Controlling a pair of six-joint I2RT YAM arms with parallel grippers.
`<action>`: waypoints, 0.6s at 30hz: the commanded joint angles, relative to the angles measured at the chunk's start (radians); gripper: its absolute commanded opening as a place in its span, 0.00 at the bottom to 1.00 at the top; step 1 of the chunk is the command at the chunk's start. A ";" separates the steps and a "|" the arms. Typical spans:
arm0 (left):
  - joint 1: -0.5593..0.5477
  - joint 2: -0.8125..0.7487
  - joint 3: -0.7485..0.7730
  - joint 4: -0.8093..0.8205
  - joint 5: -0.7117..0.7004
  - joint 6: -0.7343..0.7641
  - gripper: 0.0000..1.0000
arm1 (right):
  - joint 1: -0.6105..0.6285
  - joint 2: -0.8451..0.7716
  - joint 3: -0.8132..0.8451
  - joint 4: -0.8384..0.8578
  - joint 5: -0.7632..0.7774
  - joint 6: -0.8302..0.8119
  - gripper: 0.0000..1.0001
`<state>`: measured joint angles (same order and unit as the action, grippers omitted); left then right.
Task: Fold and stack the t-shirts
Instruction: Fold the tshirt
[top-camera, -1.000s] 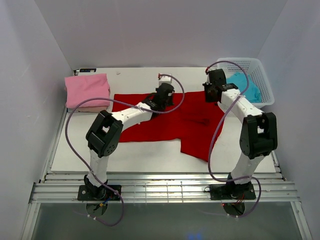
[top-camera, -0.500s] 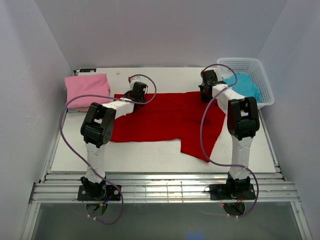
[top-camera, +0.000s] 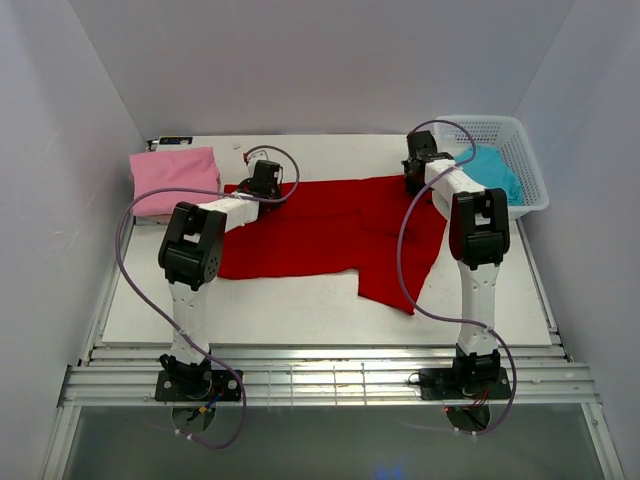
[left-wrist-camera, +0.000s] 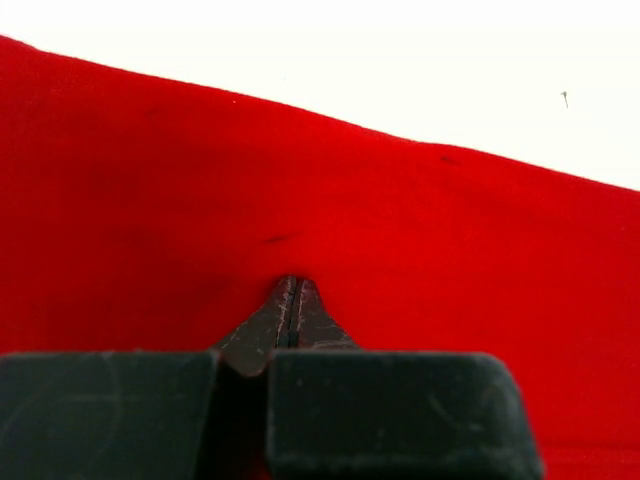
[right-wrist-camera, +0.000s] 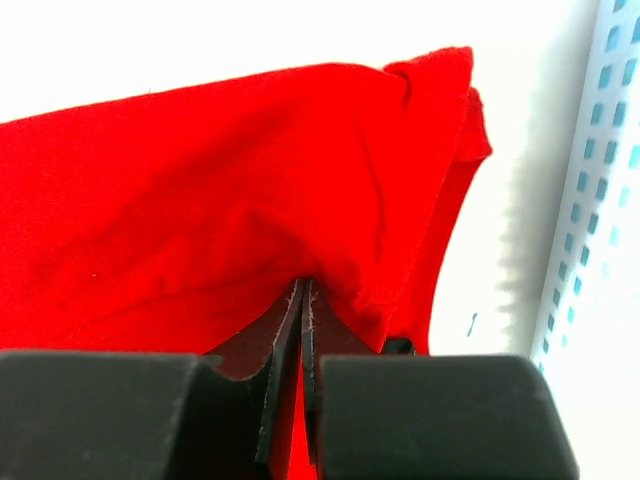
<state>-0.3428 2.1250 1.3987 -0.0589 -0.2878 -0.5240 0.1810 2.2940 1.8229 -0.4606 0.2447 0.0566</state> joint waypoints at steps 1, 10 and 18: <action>0.034 0.058 0.005 -0.064 0.021 0.007 0.00 | -0.017 0.076 0.033 -0.072 0.031 0.023 0.08; 0.033 0.053 0.031 0.050 0.107 0.070 0.00 | -0.029 0.009 -0.015 0.060 -0.005 -0.003 0.11; -0.013 -0.190 0.002 0.180 -0.010 0.166 0.41 | -0.011 -0.550 -0.482 0.494 0.077 -0.052 0.45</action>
<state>-0.3305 2.1254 1.4185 0.0395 -0.2363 -0.4191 0.1638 1.9846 1.4040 -0.1951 0.2714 0.0273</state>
